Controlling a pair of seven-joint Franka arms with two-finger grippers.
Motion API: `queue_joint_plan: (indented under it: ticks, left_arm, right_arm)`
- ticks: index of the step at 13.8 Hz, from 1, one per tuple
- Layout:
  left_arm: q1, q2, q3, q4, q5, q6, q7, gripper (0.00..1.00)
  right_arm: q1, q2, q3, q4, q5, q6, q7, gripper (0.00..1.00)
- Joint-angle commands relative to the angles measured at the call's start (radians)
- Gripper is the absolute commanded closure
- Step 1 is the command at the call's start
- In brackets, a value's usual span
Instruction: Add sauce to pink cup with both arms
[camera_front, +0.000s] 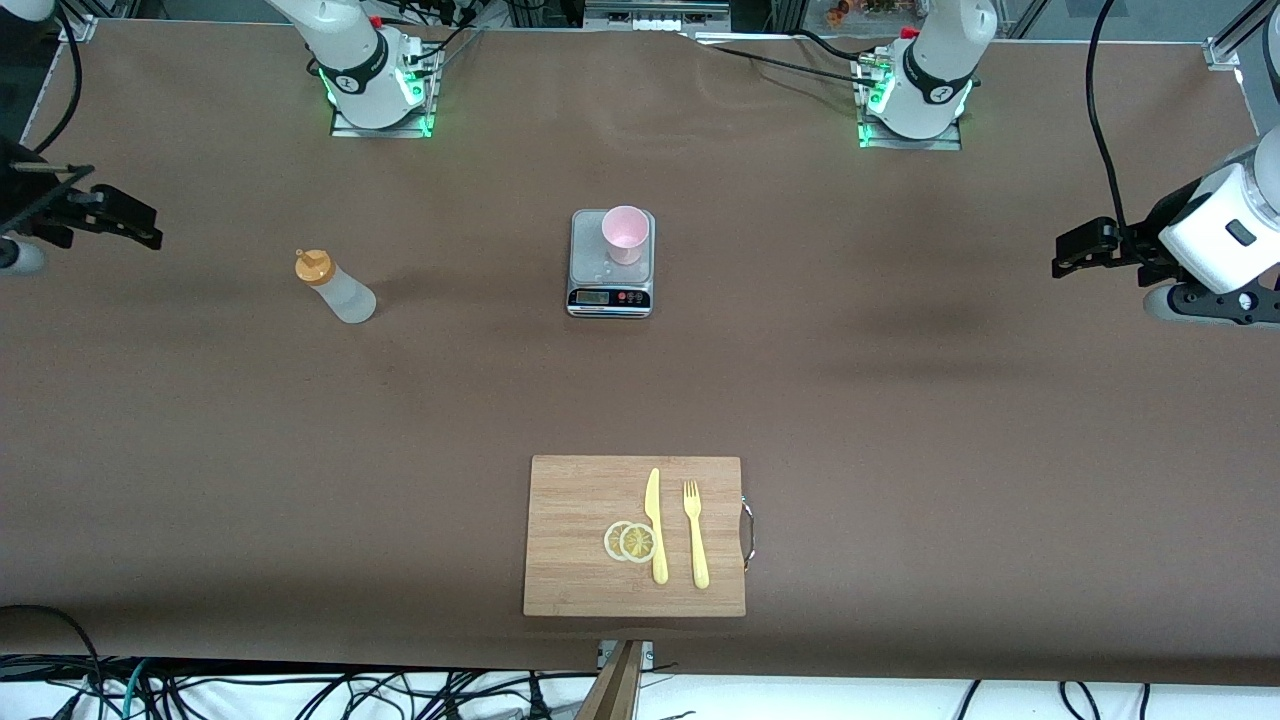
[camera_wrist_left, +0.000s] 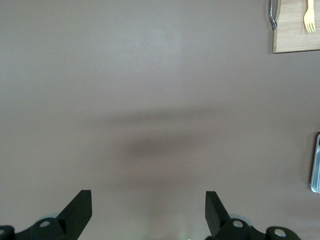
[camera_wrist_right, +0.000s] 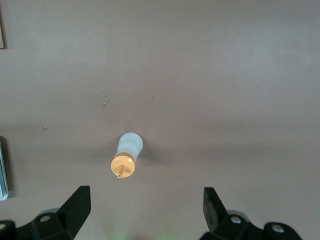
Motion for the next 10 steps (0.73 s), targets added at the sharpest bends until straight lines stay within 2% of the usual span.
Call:
queue_joint_plan:
  ticks: [1, 3, 10]
  left_arm:
    - [-0.003, 0.014, 0.004, 0.025, -0.002, 0.024, 0.005, 0.0]
    - [-0.003, 0.014, 0.004, 0.025, -0.001, 0.024, 0.005, 0.0]
    - [-0.001, 0.012, 0.005, 0.028, -0.001, 0.024, 0.009, 0.0]
  right_arm:
    - [0.001, -0.002, 0.002, -0.008, 0.023, 0.015, 0.079, 0.0]
    - [0.0, 0.003, 0.0, -0.024, 0.046, 0.064, 0.086, 0.0]
    - [0.001, 0.012, 0.002, -0.019, 0.049, 0.096, 0.089, 0.0]
